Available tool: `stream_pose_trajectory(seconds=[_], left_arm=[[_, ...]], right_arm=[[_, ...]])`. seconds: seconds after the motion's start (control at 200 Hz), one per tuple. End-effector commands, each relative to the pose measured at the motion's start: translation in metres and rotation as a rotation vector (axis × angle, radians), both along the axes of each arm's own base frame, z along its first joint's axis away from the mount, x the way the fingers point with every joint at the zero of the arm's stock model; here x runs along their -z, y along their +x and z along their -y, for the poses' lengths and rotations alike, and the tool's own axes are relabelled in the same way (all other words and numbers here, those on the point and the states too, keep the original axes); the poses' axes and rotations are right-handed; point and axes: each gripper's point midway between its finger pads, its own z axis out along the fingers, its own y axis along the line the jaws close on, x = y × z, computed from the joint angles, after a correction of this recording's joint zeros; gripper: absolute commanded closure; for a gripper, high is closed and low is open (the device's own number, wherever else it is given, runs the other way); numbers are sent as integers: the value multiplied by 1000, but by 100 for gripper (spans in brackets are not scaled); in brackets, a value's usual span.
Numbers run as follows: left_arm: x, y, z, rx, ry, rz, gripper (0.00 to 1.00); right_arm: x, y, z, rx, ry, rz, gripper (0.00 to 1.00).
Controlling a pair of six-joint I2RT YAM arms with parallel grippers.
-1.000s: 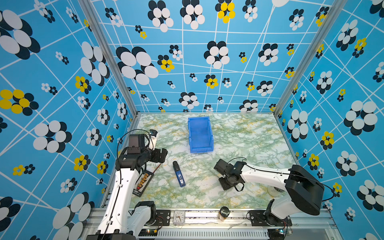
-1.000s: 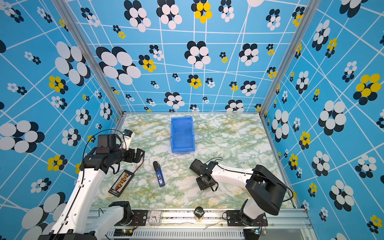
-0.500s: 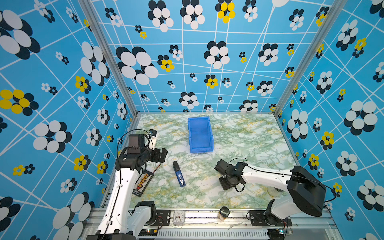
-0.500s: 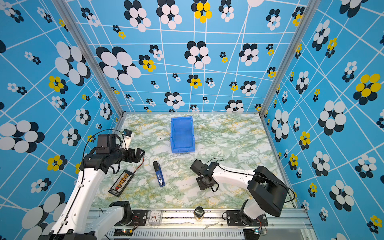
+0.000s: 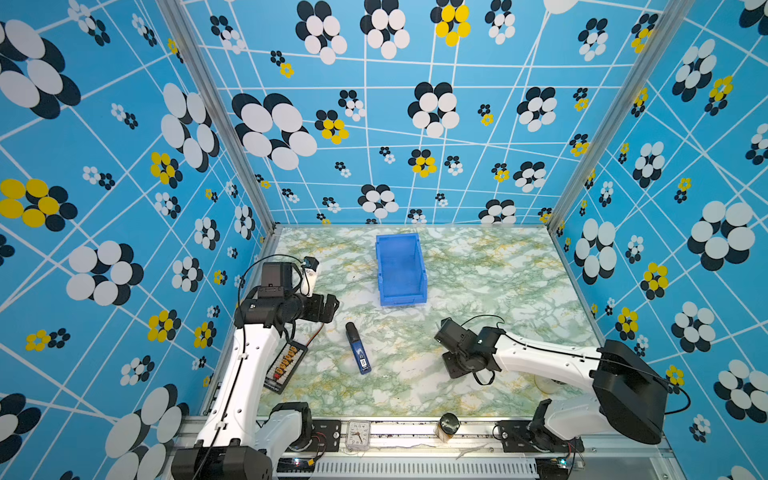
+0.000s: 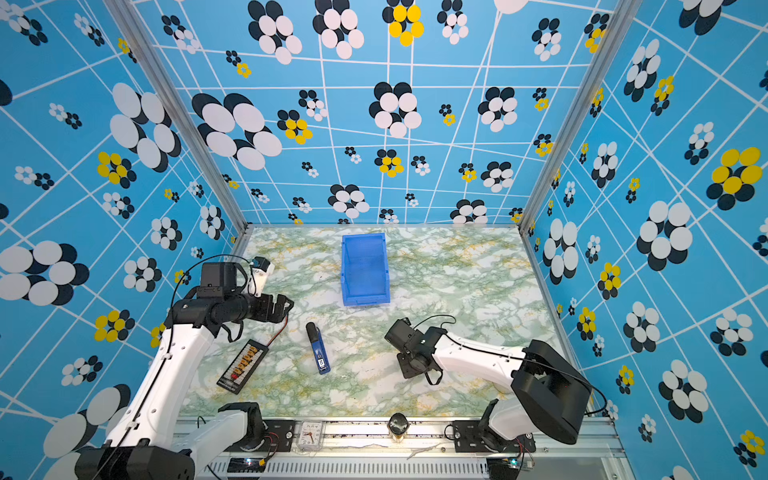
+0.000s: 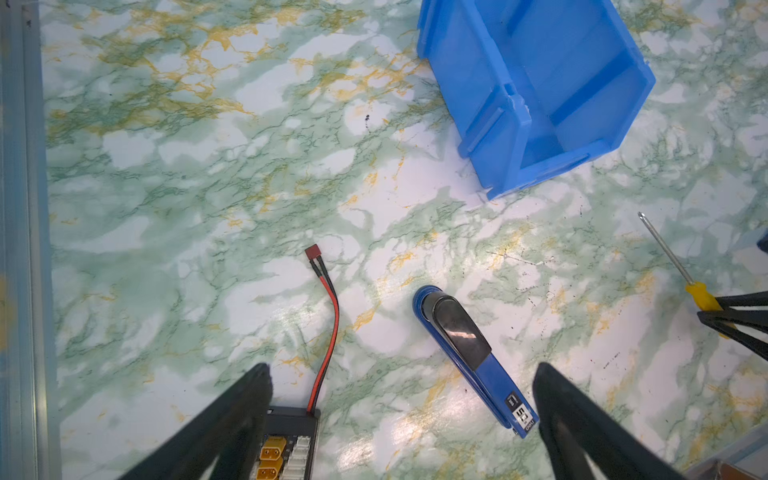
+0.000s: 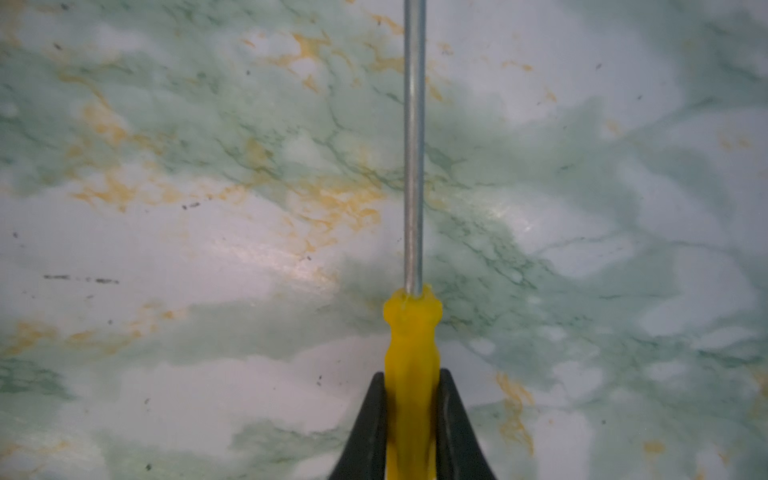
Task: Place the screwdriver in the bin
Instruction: 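Lower the right gripper and close it on the yellow screwdriver handle, then lift the screwdriver with the right gripper and carry it over the blue bin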
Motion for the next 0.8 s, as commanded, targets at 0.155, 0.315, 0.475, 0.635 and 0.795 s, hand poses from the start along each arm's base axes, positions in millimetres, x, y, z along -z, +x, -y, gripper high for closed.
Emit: stream_pose_trajectory(seconds=[0.155, 0.315, 0.475, 0.635, 0.795], left_arm=[[-4, -9, 37, 193, 30, -33, 1], [-9, -6, 59, 242, 73, -21, 1], [-18, -7, 78, 285, 29, -44, 1], [-18, -3, 74, 280, 67, -40, 1], [-23, -4, 71, 264, 70, -10, 1]], right_arm=[[-27, 14, -3, 65, 40, 71, 91], [-42, 18, -8, 78, 81, 98, 90], [-66, 23, -7, 79, 94, 131, 90], [-97, 33, -13, 56, 120, 193, 89], [-124, 51, -27, 21, 125, 228, 88]])
